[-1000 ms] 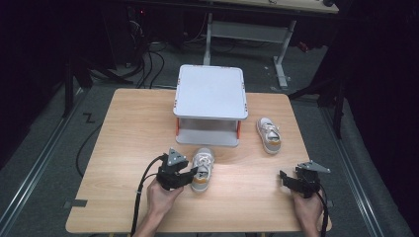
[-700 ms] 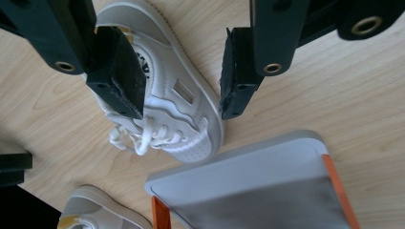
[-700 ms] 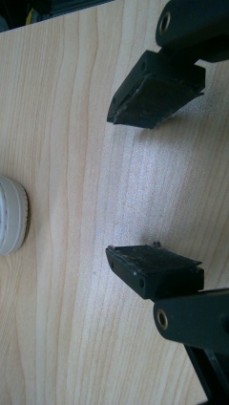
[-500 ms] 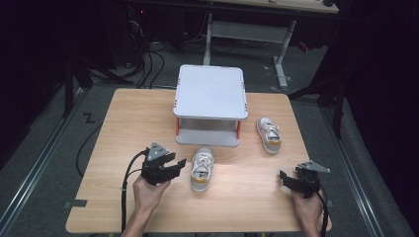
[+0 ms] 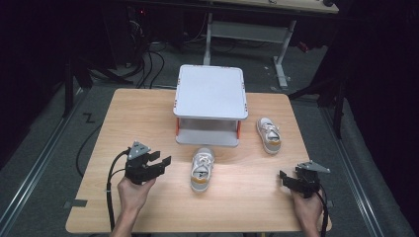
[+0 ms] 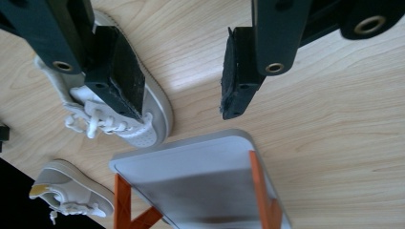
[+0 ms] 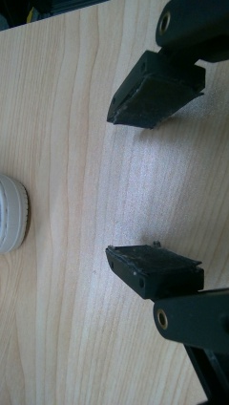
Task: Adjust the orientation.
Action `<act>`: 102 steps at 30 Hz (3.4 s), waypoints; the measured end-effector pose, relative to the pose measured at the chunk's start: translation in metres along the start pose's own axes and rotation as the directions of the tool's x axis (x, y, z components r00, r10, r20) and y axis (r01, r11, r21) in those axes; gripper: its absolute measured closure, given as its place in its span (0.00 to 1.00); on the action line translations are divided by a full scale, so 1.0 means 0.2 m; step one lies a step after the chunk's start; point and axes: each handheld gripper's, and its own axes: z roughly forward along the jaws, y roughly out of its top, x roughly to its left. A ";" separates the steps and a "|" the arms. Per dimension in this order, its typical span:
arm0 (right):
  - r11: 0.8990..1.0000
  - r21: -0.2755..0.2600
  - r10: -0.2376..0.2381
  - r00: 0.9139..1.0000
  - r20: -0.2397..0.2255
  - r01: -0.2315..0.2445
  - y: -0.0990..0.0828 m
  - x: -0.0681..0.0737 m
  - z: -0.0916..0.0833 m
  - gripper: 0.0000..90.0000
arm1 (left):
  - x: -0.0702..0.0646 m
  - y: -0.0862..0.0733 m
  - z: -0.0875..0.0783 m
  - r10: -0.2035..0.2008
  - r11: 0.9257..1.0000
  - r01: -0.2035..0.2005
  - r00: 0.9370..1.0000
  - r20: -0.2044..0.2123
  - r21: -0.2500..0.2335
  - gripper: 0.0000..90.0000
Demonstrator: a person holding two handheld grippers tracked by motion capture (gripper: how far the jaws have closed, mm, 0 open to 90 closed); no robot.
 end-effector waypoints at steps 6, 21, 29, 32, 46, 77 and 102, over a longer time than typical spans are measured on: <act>1.000 0.000 -0.002 1.000 0.000 0.002 0.00 0.00 0.00 0.35 | 0.06 -0.03 -0.02 -0.021 1.000 0.021 0.999 -0.027 -0.004 0.53; 1.000 -0.010 -0.020 1.000 -0.021 0.020 -0.01 0.00 -0.01 0.48 | 0.19 -0.18 0.03 -0.059 0.996 0.067 0.992 -0.114 0.061 0.50; 0.999 -0.033 0.000 0.998 -0.060 -0.002 0.01 0.02 -0.05 0.55 | 0.23 -0.25 0.07 -0.066 0.993 0.080 0.985 -0.160 0.081 0.46; 0.998 -0.051 0.017 0.995 -0.099 -0.022 0.04 0.02 -0.08 0.59 | 0.24 -0.26 0.09 -0.052 0.993 0.070 0.983 -0.176 0.100 0.45; 0.993 -0.115 -0.050 0.993 -0.106 0.038 0.38 0.06 -0.11 0.69 | 0.24 -0.34 0.14 0.005 0.994 0.020 0.975 -0.220 0.112 0.42; 0.998 0.054 0.024 1.000 -0.013 -0.023 0.69 -0.05 0.36 0.76 | 0.24 -0.34 0.14 0.007 0.993 0.019 0.976 -0.218 0.114 0.39; 0.995 0.051 -0.094 0.989 0.115 0.089 0.69 -0.01 0.22 0.90 | 0.24 -0.34 0.14 -0.001 0.993 0.025 0.977 -0.212 0.111 0.38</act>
